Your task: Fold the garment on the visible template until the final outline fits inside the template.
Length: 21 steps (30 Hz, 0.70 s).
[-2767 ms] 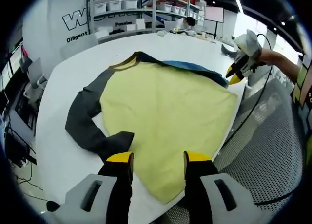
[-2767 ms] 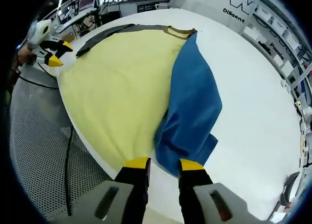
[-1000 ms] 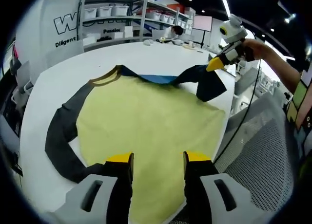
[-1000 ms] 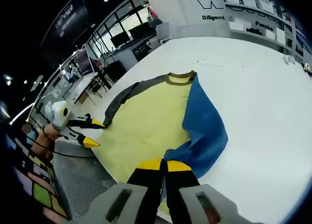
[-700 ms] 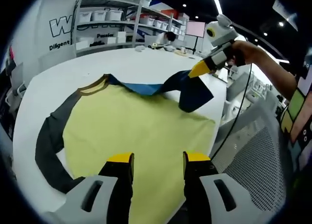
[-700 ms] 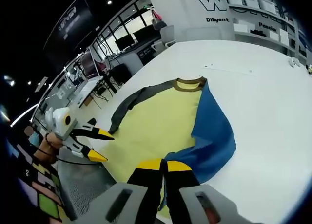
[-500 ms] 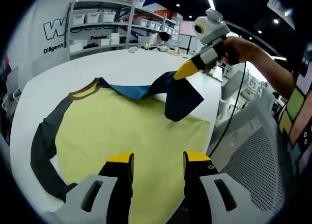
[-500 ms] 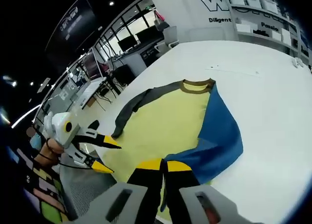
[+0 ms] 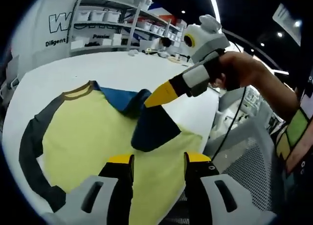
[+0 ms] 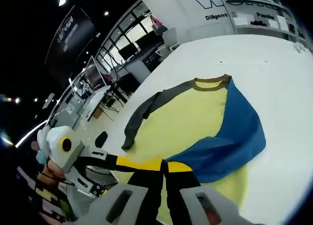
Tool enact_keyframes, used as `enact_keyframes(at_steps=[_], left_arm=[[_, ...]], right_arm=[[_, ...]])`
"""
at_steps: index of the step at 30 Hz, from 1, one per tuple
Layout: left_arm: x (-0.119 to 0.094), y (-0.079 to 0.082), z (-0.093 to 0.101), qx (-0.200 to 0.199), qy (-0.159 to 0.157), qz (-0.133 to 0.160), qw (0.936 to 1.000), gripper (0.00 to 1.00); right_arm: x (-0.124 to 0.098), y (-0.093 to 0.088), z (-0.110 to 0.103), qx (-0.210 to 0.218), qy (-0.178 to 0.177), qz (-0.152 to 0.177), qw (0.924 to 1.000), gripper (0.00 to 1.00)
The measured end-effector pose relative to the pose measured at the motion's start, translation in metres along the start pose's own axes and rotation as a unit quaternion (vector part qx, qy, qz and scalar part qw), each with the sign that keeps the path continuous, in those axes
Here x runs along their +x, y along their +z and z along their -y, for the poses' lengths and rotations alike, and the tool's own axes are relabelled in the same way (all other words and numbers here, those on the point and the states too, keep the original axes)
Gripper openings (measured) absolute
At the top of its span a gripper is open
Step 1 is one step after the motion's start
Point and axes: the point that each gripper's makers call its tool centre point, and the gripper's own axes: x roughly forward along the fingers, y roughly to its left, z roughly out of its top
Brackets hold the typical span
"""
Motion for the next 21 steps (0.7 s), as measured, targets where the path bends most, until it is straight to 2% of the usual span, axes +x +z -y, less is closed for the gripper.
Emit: enact_keyframes(at_steps=[2,5,8,10,12,13,16,21], left_arm=[[0.003,0.003,0.000,-0.009,0.003,0.007,0.9999,0.34],[0.008,0.005,-0.002,-0.020,0.013,0.013,0.9996,0.36],[0.016,0.005,-0.004,-0.059,0.023,0.024,0.9977,0.38],[0.023,0.000,-0.004,-0.061,0.035,0.014,0.9974,0.38],[0.025,-0.006,-0.009,-0.053,0.061,0.004,0.9967,0.38],[0.025,-0.009,-0.013,-0.059,0.074,0.003,0.9955,0.37],[0.027,-0.013,-0.015,-0.055,0.077,0.000,0.9955,0.34],[0.027,-0.021,-0.025,-0.061,0.094,-0.009,0.9937,0.19]], right_arm=[[0.006,-0.001,-0.003,0.029,0.005,0.010,0.9995,0.00],[0.013,-0.005,-0.004,0.036,0.003,0.011,0.9993,0.00],[0.022,-0.007,-0.007,0.053,0.002,0.016,0.9985,0.00],[0.027,-0.008,-0.009,0.071,0.001,0.025,0.9971,0.00],[0.032,-0.008,-0.009,0.086,-0.002,0.030,0.9958,0.00],[0.033,-0.010,-0.010,0.085,-0.001,0.028,0.9960,0.00],[0.037,-0.011,-0.012,0.084,-0.003,0.028,0.9960,0.00],[0.037,-0.011,-0.014,0.085,0.000,0.025,0.9961,0.00]])
